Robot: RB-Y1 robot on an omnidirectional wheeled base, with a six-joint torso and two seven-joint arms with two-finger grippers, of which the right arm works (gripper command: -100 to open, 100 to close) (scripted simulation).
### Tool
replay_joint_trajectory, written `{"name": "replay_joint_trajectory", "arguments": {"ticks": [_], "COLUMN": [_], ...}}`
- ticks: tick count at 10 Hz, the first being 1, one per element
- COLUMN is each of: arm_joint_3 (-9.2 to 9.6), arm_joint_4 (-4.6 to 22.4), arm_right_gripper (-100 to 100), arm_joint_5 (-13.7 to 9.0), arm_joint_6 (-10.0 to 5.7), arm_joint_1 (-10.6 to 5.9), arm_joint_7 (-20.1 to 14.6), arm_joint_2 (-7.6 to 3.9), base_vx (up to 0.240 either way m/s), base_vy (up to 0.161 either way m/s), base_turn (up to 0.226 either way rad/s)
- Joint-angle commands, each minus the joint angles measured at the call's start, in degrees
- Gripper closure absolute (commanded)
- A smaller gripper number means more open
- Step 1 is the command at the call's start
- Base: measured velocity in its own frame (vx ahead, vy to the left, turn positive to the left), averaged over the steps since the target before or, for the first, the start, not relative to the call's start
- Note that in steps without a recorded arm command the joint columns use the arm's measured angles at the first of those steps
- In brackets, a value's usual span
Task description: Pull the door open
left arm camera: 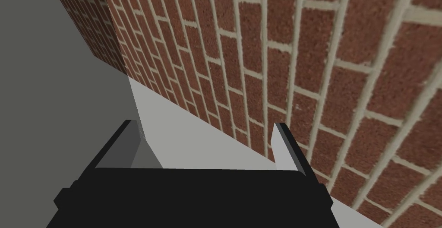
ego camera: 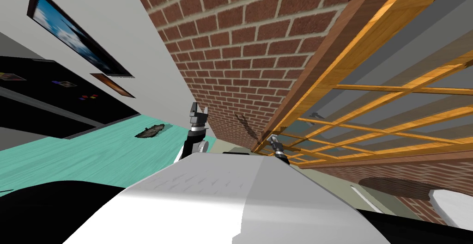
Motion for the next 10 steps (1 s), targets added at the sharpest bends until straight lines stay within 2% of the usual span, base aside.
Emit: {"name": "replay_joint_trajectory", "arguments": {"ticks": [1, 10], "arm_joint_3": [0.02, 1.57], "arm_joint_4": [0.0, -0.1], "arm_right_gripper": [100, 100], "arm_joint_5": [0.0, -2.7], "arm_joint_6": [-0.08, 0.55], "arm_joint_1": [0.00, -0.53], "arm_joint_7": [0.0, -13.6], "arm_joint_2": [0.05, 0.10], "base_vx": [0.000, -0.027], "base_vy": [0.000, -0.014], "base_turn": [0.000, 0.029]}}
